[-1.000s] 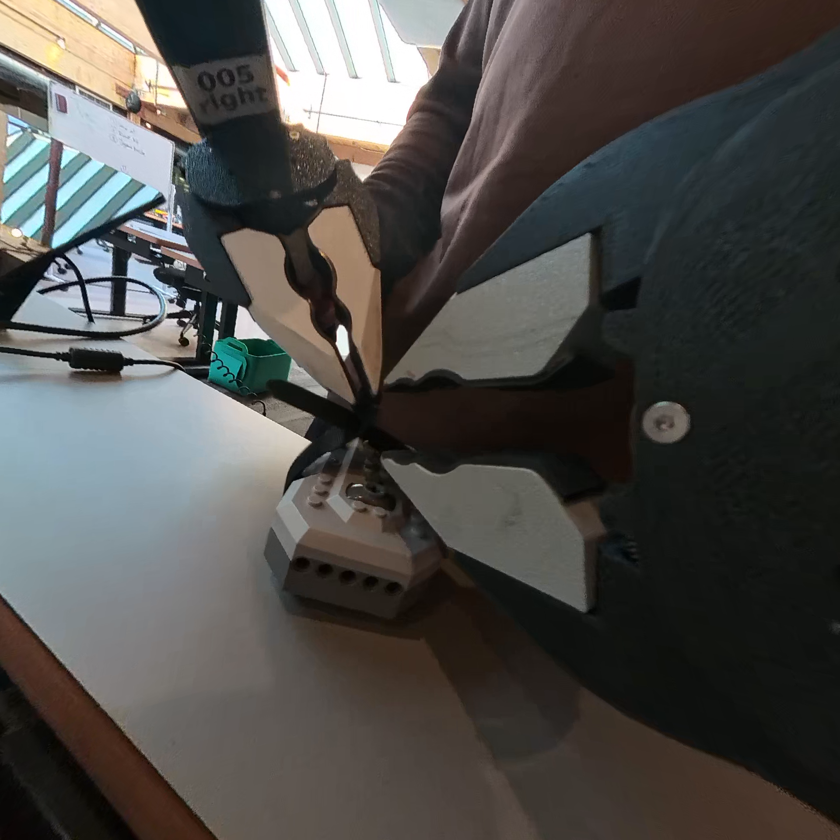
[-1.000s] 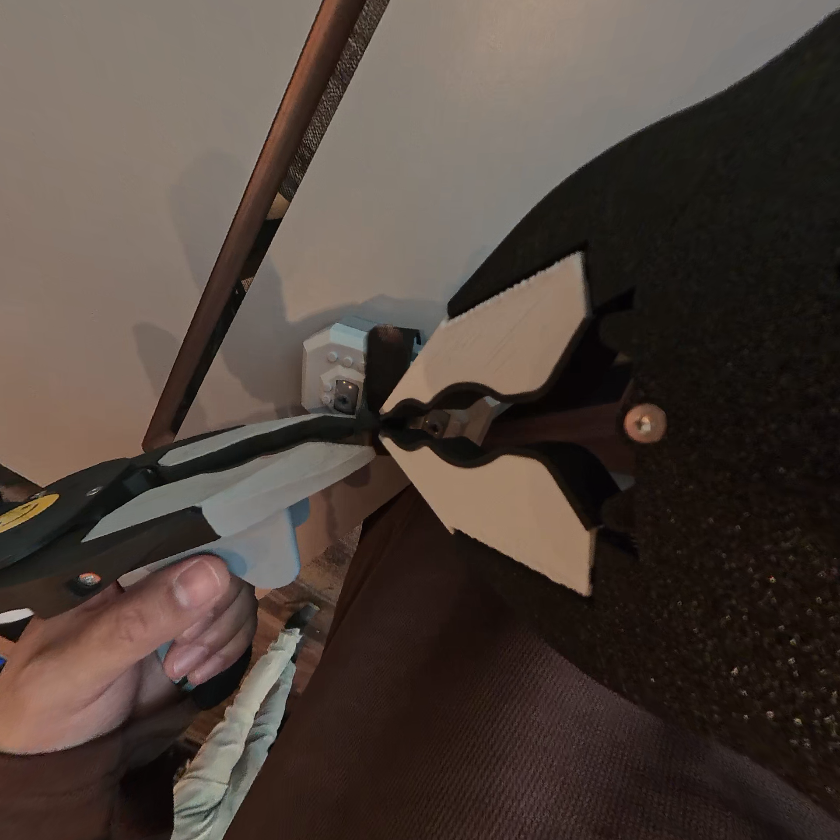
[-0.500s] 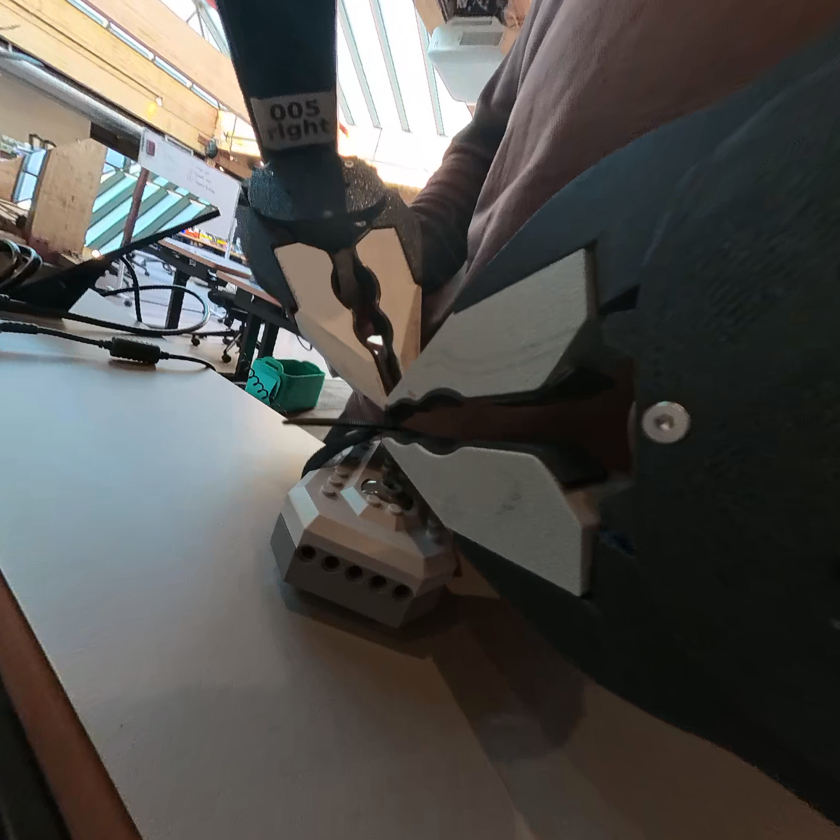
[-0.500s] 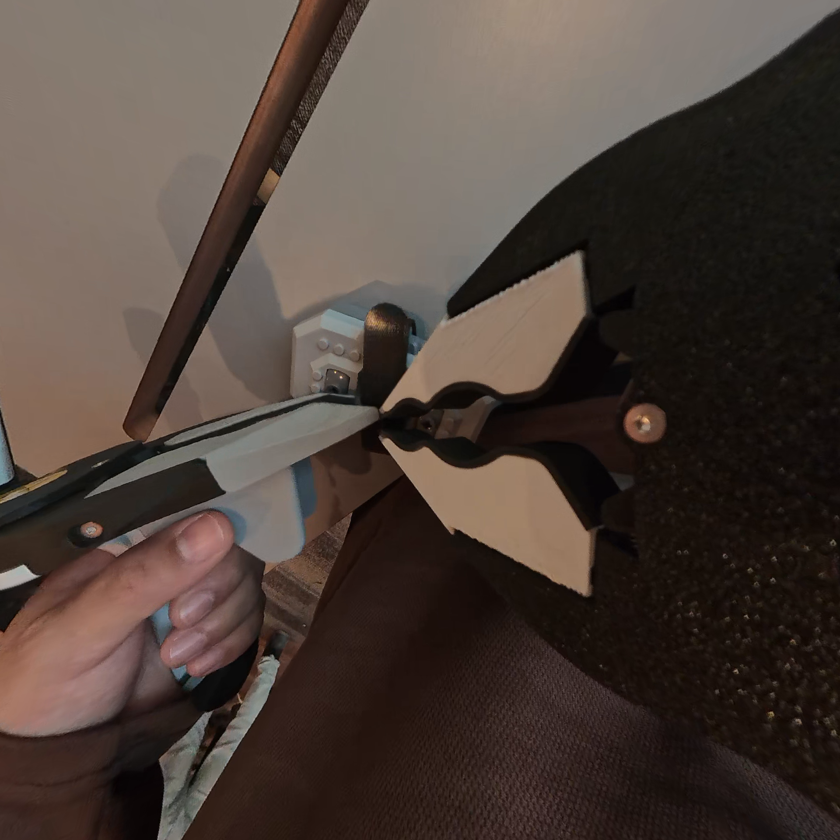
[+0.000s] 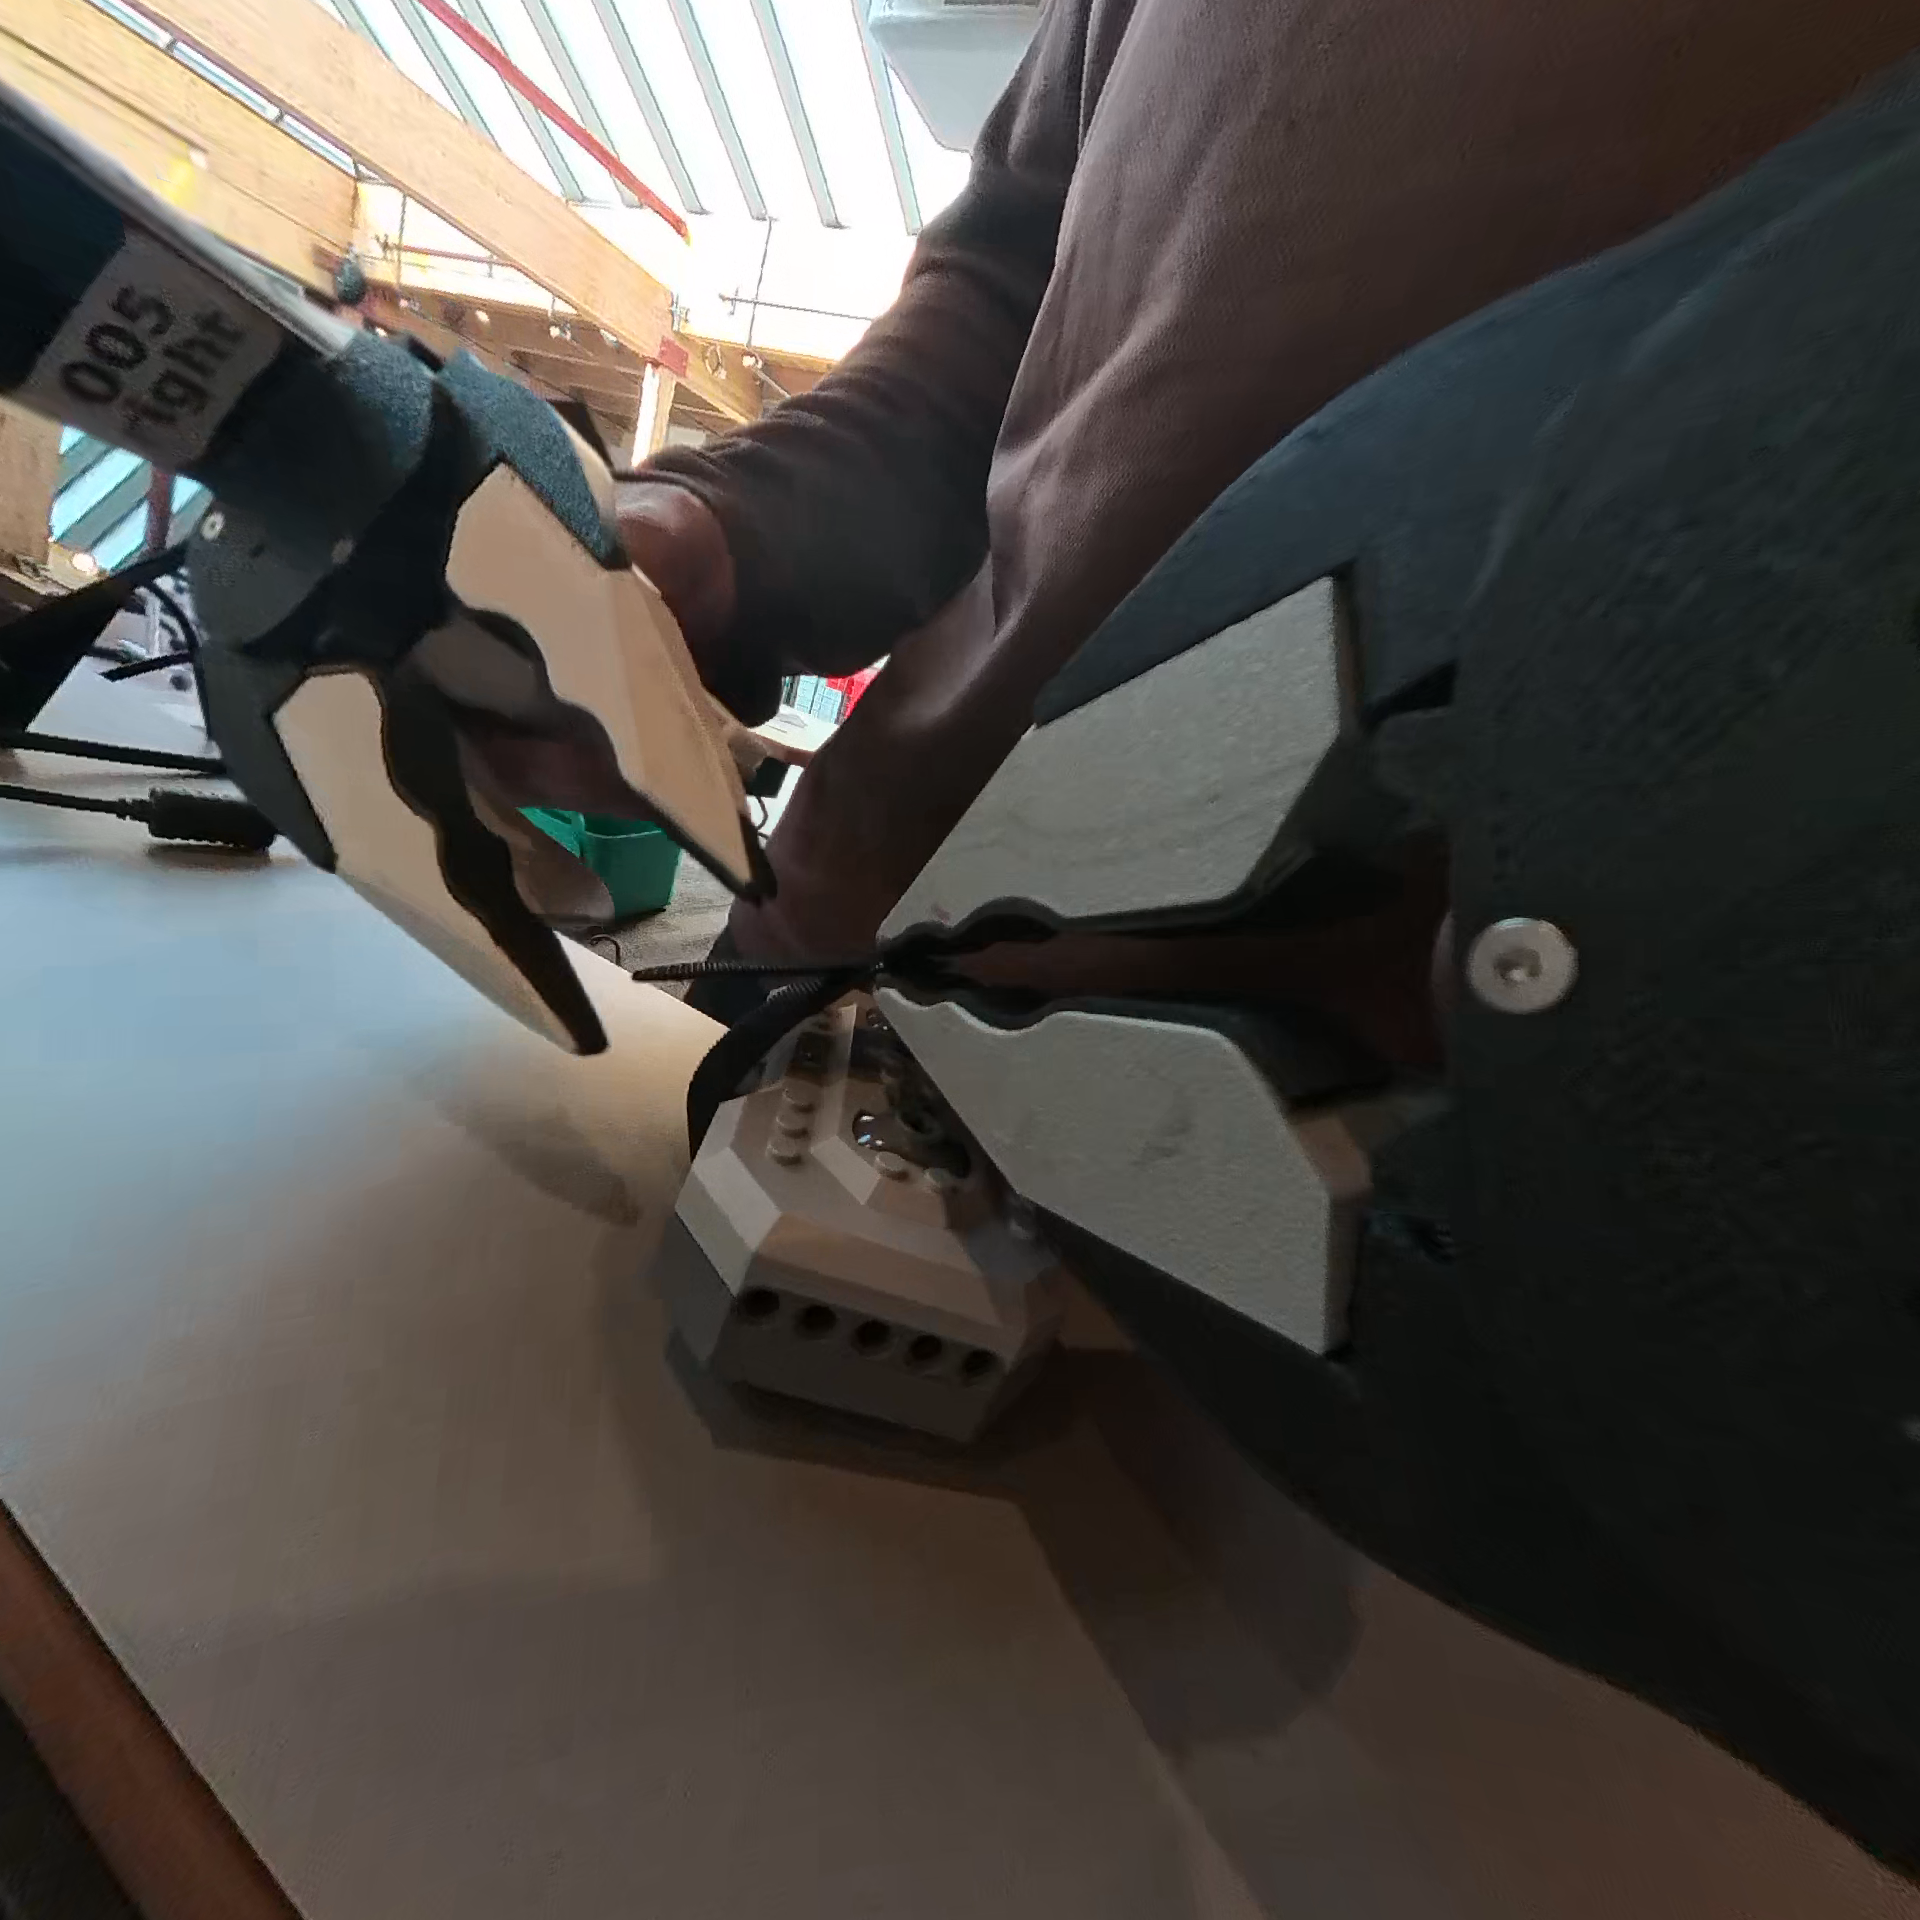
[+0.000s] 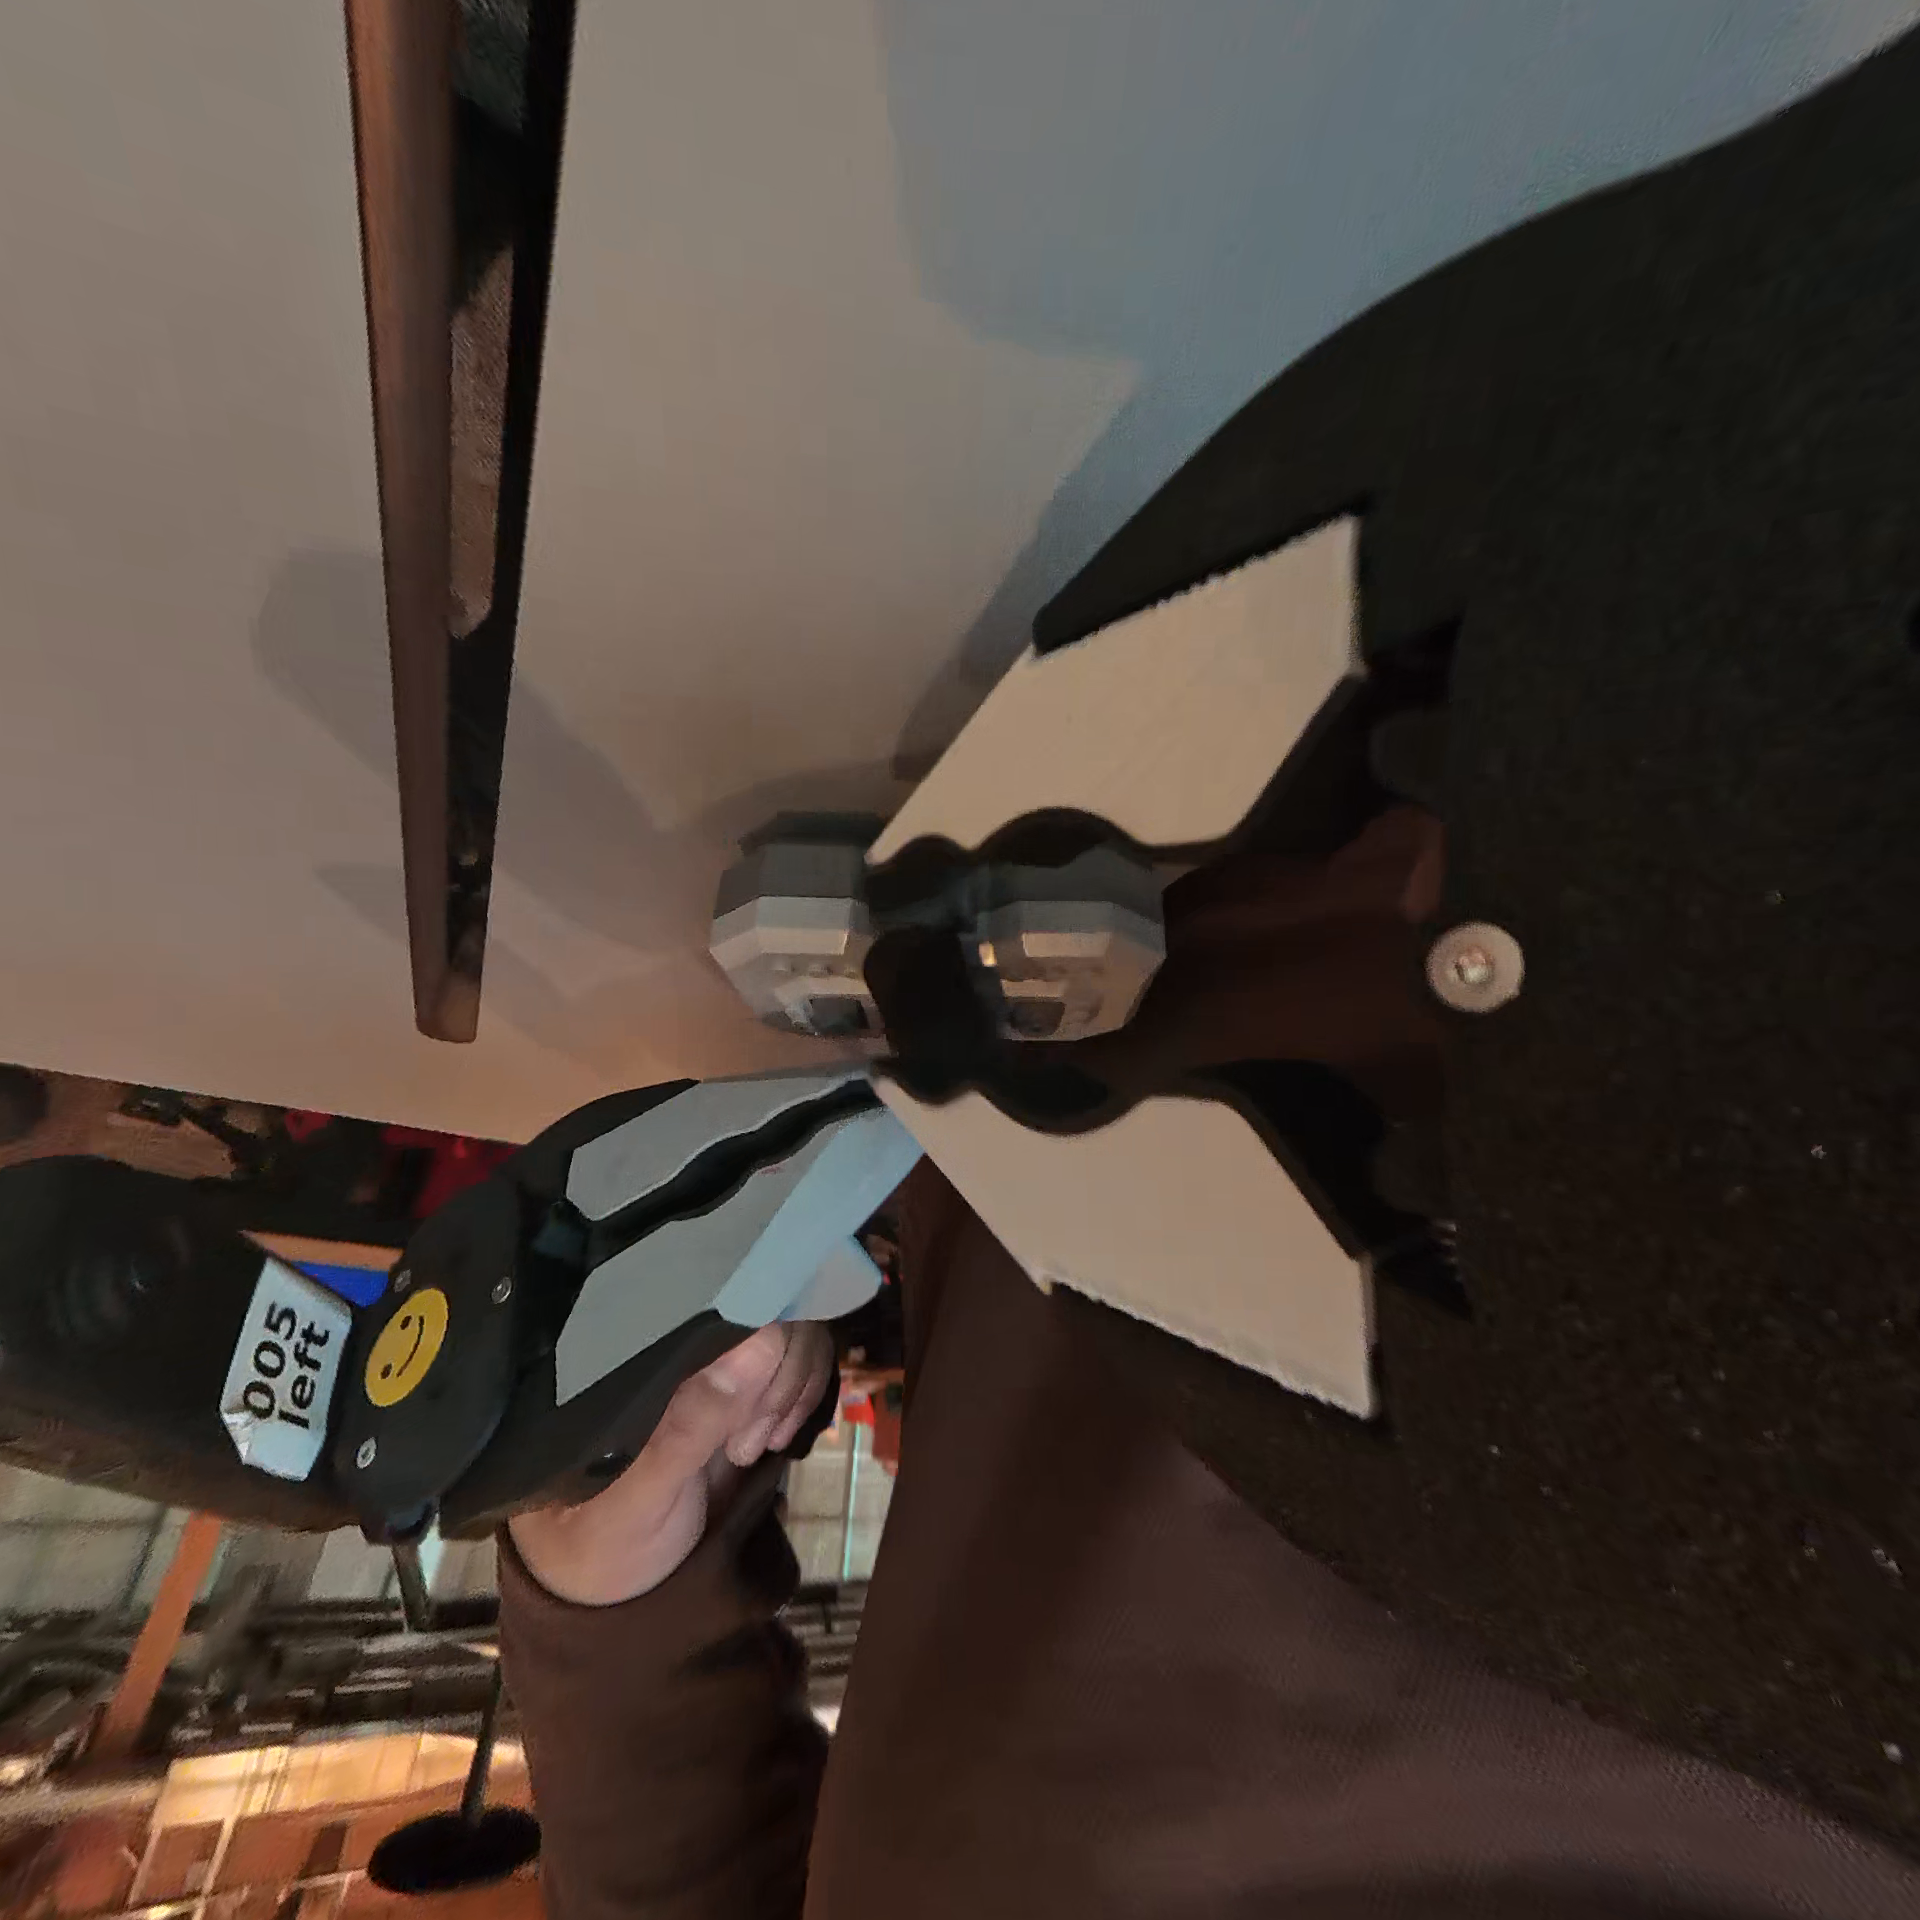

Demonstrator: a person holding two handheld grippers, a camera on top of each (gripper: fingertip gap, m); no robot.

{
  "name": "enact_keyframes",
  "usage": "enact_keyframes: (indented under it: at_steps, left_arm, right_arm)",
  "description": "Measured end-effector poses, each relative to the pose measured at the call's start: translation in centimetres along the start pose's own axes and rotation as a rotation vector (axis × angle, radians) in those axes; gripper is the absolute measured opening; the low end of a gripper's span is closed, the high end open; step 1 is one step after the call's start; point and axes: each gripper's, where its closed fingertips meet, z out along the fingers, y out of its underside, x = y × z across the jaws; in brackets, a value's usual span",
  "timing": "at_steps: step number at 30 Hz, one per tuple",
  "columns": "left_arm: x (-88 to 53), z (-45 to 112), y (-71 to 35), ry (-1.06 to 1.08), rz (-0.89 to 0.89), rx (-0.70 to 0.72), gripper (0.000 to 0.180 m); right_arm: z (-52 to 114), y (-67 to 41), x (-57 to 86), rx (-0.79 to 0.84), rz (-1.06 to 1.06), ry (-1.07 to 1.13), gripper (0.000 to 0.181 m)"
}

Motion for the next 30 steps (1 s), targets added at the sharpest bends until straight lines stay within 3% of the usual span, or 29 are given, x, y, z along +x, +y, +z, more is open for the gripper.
enact_keyframes:
  at_steps: [1,3,12,21,24,30]
  left_arm:
    - [0.0,0.0,0.0,-0.002,0.005,-0.004,0.001]
    - [-0.3,-0.1,0.2,-0.020,0.013,-0.016,0.001]
    - [-0.6,-0.5,-0.9,-0.032,-0.027,0.066,0.001]
    - [-0.8,-1.5,-0.6,-0.114,0.031,0.061,0.002]
    - [-0.5,-1.3,-0.5,-0.143,0.052,0.045,0.013]
    - [-0.8,-1.2,0.3,-0.191,0.071,0.012,0.015]
  right_arm:
    - [0.3,0.2,-0.3,-0.023,0.010,-0.029,0.012]
    - [0.6,0.4,-0.8,-0.048,0.017,-0.067,0.000]
    - [0.5,-0.4,0.8,-0.013,-0.104,0.154,0.000]
    - [-0.1,-0.6,-0.4,0.012,-0.123,0.136,0.000]
    - [-0.1,-0.8,-0.6,0.029,-0.117,0.138,0.000]
    - [0.0,-0.8,-0.5,0.063,-0.099,0.145,0.000]
